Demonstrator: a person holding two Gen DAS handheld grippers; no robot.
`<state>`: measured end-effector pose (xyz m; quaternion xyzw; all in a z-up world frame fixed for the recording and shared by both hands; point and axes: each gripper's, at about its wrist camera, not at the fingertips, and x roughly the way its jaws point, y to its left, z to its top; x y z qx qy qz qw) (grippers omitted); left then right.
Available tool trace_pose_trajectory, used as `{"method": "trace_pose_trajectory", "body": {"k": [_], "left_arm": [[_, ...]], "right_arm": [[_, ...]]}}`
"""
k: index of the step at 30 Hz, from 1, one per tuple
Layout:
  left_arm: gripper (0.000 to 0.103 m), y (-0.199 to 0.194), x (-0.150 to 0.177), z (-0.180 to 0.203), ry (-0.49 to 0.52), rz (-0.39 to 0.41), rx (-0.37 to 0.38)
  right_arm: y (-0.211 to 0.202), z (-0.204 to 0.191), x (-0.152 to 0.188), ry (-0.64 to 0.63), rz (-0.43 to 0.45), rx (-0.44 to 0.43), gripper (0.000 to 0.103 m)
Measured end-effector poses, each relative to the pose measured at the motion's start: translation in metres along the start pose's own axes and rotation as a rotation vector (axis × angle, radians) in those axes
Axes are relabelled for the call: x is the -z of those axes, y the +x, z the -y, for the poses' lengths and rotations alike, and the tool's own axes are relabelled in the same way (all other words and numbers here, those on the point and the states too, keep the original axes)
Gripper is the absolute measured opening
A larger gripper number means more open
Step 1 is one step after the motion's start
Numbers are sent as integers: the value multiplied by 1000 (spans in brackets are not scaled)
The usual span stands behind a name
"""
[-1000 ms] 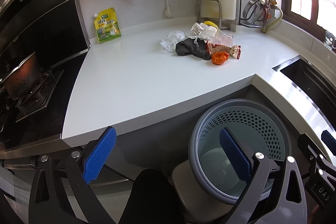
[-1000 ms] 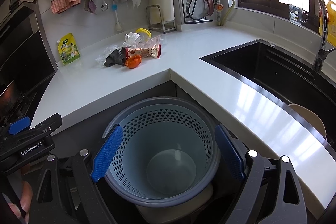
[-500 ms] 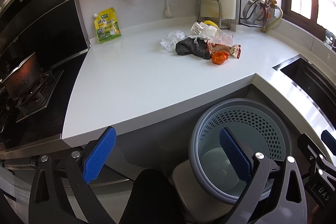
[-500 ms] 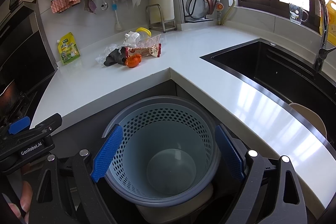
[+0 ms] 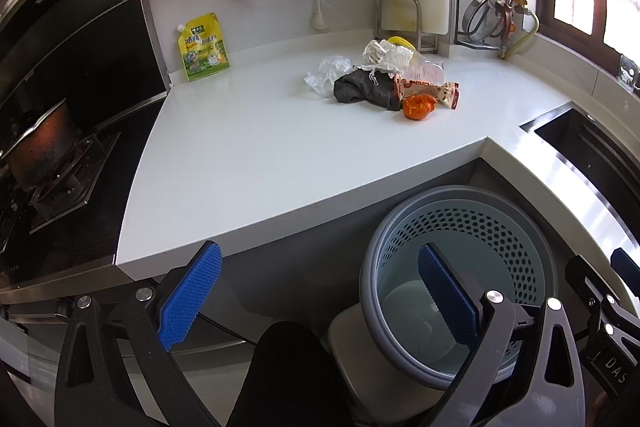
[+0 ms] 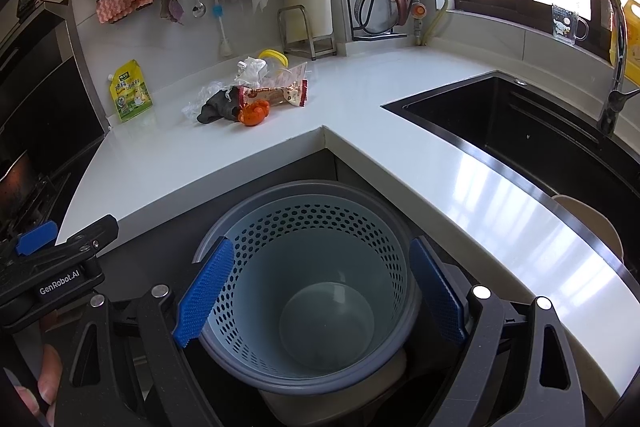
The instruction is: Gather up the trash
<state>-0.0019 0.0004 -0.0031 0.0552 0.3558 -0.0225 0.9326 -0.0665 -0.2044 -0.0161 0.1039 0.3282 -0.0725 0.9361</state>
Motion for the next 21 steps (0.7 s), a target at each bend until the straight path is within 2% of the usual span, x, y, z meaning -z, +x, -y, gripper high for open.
{"method": "trace_pose_trajectory", "body": {"k": [12,16,21], "left_arm": [[97,11,2,4,17,-12,1],[97,23,0,1,23,-20,-14],[97,47,-12,-11,-16,-41,-9]], "right_arm": [[14,1,3,7,-16,-1,85],[25,0,2,9,-28,-13,85],[45,-8,-13,-24,-19,-31,85]]}}
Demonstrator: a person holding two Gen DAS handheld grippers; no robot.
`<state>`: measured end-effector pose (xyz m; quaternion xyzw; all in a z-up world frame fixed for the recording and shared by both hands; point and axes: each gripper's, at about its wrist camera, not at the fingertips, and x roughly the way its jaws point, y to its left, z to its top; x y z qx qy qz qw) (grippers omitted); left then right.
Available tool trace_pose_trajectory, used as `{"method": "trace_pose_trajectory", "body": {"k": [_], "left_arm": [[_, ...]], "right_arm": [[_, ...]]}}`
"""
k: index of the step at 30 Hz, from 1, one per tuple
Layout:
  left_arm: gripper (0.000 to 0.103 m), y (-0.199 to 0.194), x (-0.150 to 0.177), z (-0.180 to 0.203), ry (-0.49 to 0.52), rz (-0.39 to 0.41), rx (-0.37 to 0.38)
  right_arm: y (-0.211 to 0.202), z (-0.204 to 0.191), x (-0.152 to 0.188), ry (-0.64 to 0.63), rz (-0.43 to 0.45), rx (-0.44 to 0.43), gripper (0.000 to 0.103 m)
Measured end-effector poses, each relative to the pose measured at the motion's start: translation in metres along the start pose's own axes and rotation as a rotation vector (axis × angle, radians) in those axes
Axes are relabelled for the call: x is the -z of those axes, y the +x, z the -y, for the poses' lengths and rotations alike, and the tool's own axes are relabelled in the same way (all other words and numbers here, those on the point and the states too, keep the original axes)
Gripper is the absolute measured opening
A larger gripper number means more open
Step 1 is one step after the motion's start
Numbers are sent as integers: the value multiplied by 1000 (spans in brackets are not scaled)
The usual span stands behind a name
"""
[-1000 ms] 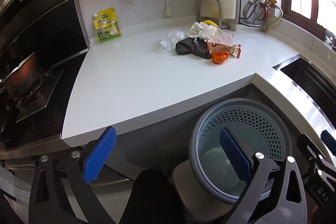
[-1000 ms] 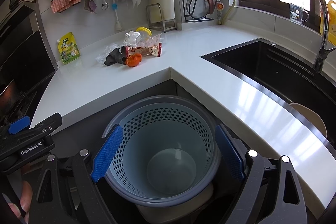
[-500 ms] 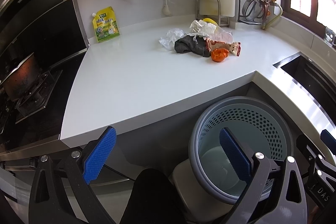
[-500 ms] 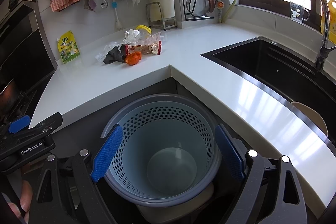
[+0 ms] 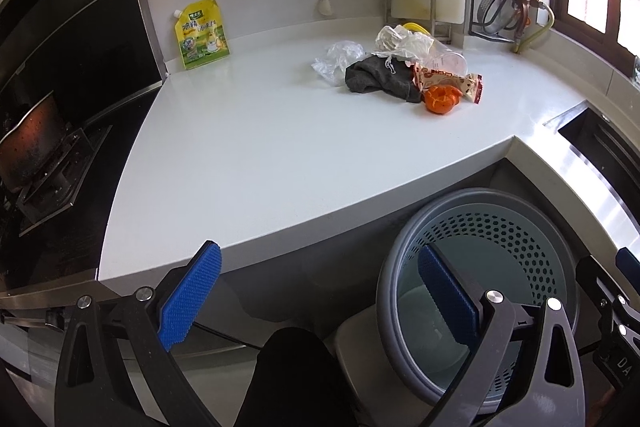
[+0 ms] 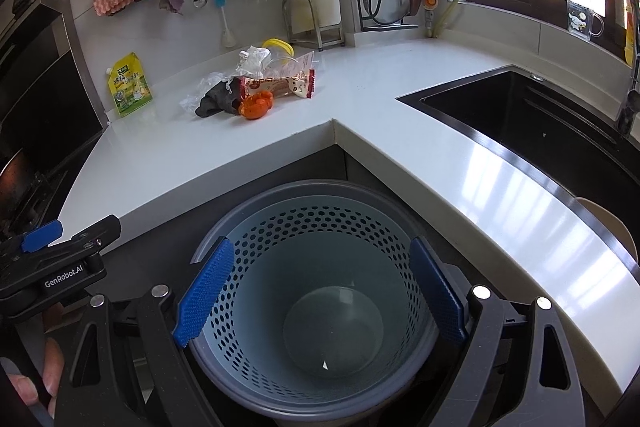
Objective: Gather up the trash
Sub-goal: 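Move both tools over the counter toward the trash pile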
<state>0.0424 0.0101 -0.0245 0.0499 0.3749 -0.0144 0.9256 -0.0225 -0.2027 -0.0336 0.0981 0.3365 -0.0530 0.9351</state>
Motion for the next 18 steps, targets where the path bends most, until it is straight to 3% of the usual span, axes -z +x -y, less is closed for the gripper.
{"method": "trace_pose_trajectory", "body": {"k": [18], "left_arm": [[97,88,-97,5,2,45,9]], "right_arm": [[111,-13,-101,-43,-21,-37,85]]}}
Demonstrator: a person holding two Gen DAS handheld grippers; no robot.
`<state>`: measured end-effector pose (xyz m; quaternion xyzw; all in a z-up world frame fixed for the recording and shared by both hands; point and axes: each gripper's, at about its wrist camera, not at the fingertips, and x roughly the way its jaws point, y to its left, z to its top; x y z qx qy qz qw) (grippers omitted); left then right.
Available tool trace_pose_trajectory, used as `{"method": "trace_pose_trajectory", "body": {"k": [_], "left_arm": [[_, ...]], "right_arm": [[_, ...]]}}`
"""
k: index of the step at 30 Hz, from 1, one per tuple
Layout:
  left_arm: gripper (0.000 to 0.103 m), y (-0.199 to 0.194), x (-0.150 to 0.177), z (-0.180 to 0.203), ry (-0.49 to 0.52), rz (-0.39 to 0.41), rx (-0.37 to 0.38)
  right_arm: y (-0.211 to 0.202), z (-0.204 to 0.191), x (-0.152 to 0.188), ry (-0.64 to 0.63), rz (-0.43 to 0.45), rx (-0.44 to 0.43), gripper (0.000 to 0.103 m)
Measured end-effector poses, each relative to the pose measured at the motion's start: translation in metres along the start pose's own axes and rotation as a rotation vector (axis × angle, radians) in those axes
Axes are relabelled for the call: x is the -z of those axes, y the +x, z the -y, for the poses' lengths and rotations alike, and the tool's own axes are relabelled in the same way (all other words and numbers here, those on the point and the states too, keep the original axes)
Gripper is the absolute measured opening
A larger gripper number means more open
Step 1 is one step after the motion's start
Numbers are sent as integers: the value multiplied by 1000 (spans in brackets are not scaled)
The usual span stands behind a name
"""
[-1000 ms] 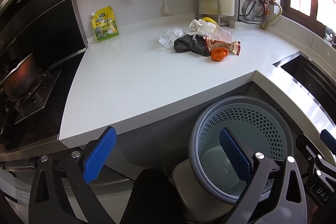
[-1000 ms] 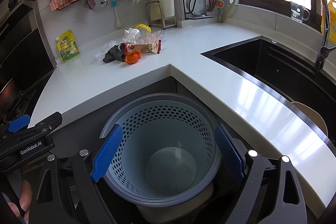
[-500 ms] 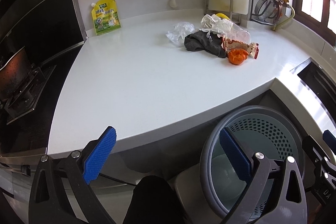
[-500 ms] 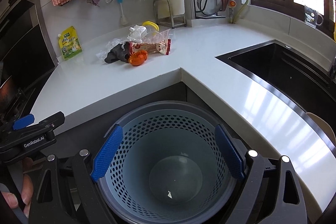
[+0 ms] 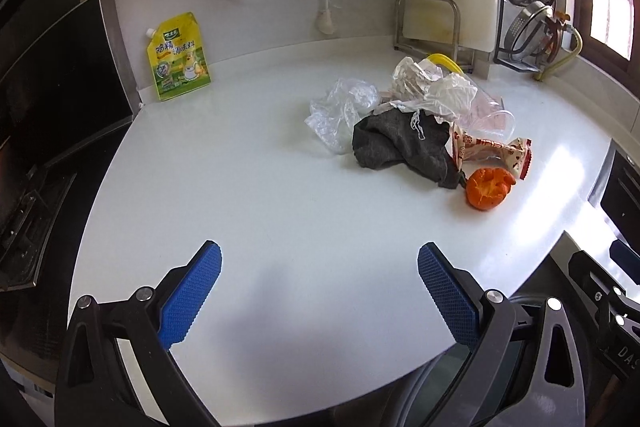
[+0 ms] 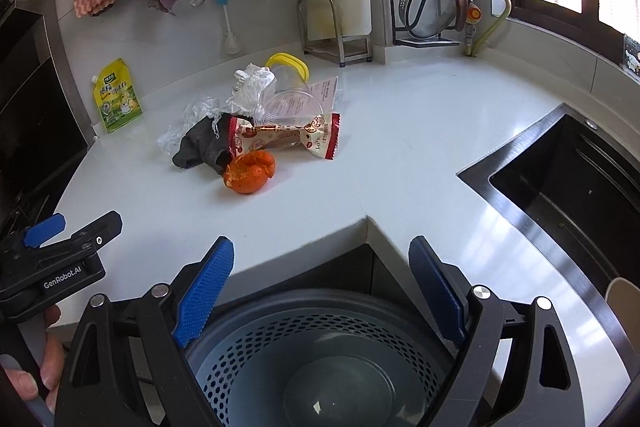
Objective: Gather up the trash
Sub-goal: 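Move both tools over the counter toward the trash pile, then grasp the orange peel with the right gripper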
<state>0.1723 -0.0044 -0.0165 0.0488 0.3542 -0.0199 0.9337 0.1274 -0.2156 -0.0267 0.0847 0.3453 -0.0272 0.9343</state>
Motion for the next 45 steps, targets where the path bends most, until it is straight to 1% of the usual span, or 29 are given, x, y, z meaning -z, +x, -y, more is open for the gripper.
{"method": "trace_pose_trajectory", "body": {"k": [4,12,15,20,22,27,28,29,30,32,33,34,35,38,40,43,45], "left_arm": [[97,16,-11,0,8,-5,-3],[97,36,-16,-18,-36,-19,-38],[97,41,-18,-24,-49,-30,-40],[97,46,-20,-25,-54,-27,-47],[97,48,-22,-24,-56,-29,-44],[97,51,-28,-22,-72,-29,-25],[97,51,-30,-21,-72,-28,-22],[97,52,-31,-20,-74,-28,-20],[97,52,-32,-20,-77,-27,-19],[97,53,-35,-18,-82,-29,-14],[97,54,-36,-17,-83,-32,-14],[97,55,-38,-15,-85,-34,-14],[97,56,-39,-13,-86,-35,-10],[97,58,-43,-6,-89,-36,2],[97,60,-47,0,-89,-38,13],[97,65,-52,10,-85,-47,27],[97,69,-57,17,-79,-49,16]], "right_arm": [[23,-10,-15,-9,-15,-30,85],[61,-31,-35,-39,-34,-56,85],[74,-35,-39,-39,-47,-47,85],[87,-42,-43,-47,-56,-33,85],[91,-42,-43,-46,-56,-7,85],[97,-41,-43,-36,-69,-6,84],[98,-41,-43,-39,-70,-7,82],[98,-41,-44,-43,-71,-10,76],[98,-42,-44,-49,-70,-11,72],[97,-42,-45,-55,-73,-16,58],[97,-41,-45,-53,-76,-31,53],[96,-41,-46,-54,-80,-48,43],[95,-41,-46,-56,-80,-62,35],[90,-37,-47,-55,-71,-67,27],[87,-30,-46,-41,-75,-79,25],[79,-16,-44,-19,-64,-64,24],[75,-6,-43,-10,-59,-52,24]]}}
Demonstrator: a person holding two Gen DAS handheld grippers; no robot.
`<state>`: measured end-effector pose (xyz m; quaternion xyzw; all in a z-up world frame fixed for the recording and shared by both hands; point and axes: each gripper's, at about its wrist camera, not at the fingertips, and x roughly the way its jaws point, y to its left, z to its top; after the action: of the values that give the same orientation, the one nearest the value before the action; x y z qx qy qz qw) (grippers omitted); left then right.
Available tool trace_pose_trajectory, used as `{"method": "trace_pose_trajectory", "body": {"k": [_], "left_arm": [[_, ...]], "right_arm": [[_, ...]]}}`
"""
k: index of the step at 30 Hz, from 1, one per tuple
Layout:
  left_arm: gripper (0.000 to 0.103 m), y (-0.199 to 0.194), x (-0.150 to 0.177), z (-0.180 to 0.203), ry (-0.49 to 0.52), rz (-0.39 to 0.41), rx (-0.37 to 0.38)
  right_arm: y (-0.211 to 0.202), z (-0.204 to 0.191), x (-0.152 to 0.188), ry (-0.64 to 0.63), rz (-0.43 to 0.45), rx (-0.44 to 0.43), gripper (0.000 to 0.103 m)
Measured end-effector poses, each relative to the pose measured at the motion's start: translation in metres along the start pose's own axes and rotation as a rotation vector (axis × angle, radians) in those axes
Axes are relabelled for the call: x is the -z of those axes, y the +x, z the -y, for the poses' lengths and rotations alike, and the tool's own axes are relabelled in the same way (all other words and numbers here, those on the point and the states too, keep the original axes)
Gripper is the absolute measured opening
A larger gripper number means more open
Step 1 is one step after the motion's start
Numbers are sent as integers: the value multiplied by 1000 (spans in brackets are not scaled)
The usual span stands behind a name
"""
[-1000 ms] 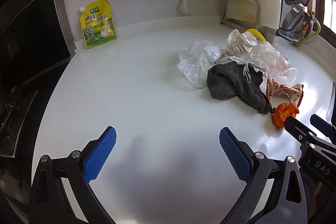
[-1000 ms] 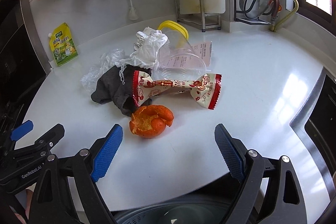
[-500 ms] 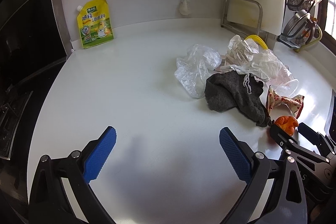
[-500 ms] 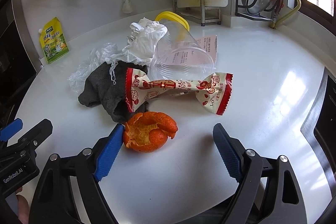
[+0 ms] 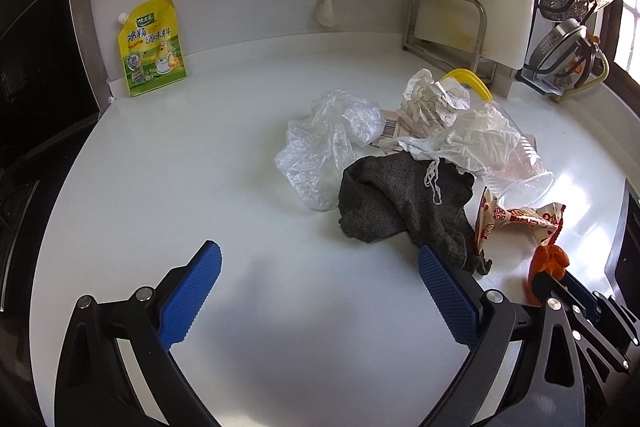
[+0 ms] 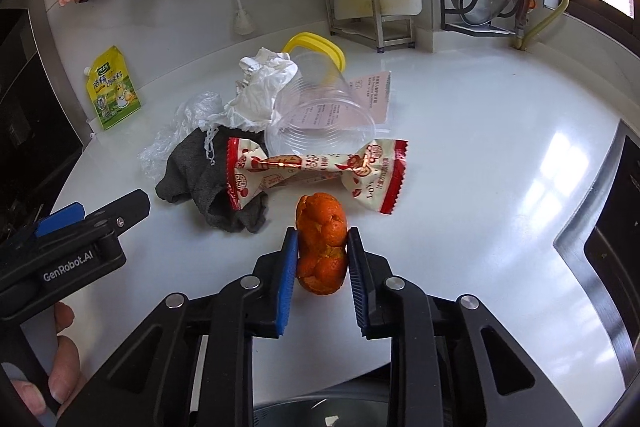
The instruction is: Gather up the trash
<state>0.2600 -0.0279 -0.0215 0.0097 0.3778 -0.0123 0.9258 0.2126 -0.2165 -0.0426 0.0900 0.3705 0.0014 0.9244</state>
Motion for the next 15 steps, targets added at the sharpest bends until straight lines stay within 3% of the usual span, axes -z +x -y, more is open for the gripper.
{"method": "trace_pose_trajectory", "body": {"k": [9,11,15], "left_arm": [[97,26,-22,27,17,-3,-54],[97,35,-21,31,29,-44,-50],[97,34,-23,32,28,-20,-42]], "right_arm": [[-11,42,8,65,30,18,24],[-14,48,9,78,37,8,24],[-15,53,10,95,47,-12,24]]}}
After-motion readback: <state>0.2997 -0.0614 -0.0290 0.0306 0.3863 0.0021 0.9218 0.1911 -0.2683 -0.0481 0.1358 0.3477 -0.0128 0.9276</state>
